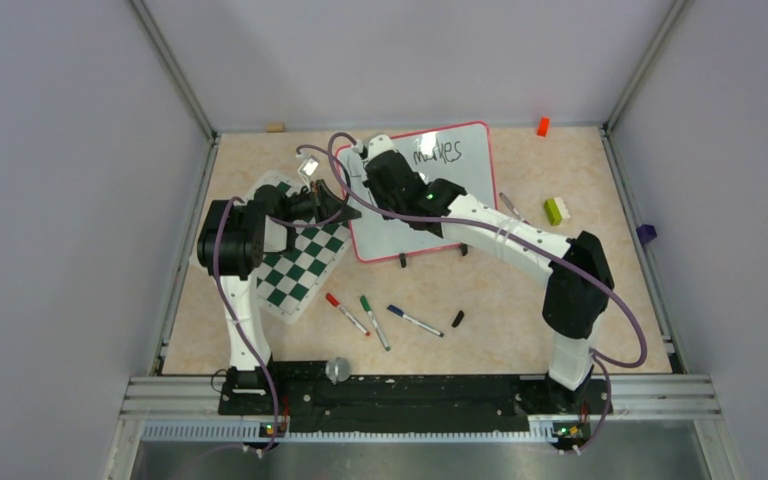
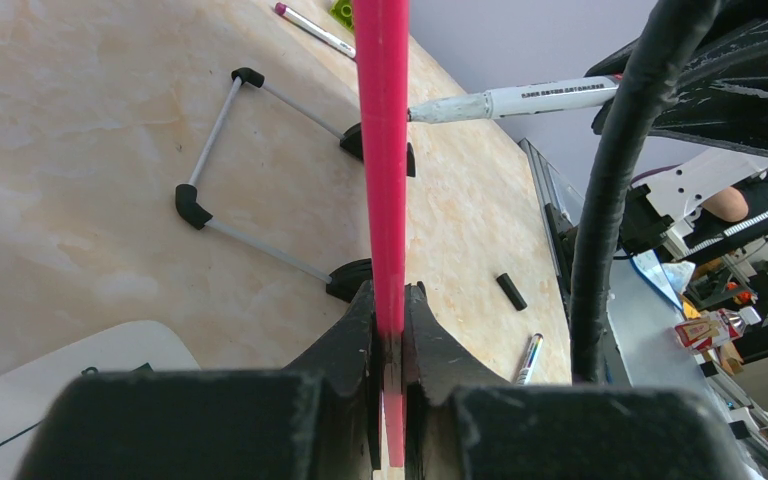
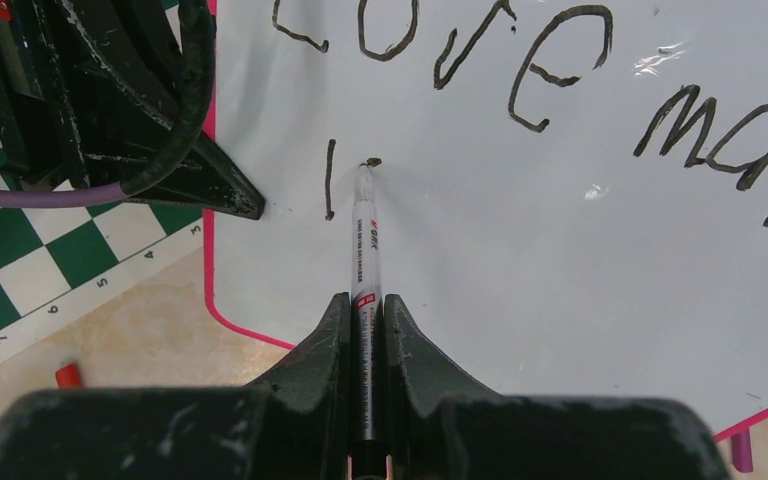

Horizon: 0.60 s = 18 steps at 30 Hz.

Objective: Write a sentence on the whiteboard

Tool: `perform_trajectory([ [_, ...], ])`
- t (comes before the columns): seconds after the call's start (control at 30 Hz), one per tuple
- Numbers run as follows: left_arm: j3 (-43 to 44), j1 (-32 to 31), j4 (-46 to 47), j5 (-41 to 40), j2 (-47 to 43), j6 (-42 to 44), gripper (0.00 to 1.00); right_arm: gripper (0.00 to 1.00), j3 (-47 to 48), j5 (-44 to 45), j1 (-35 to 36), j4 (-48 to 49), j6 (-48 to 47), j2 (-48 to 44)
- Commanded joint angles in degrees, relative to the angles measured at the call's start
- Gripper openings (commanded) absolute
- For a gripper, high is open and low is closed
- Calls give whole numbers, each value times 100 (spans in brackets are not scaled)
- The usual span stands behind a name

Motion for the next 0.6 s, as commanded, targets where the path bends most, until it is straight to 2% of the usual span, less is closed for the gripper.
perform_trajectory([
  [0.0, -59, -16, 589, 157, -228, 392, 0, 0, 64, -61, -29, 141, 51, -359],
  [0.57, -59, -15, 590, 146, -220, 384, 0, 0, -230, -38, -23, 142, 137, -451],
])
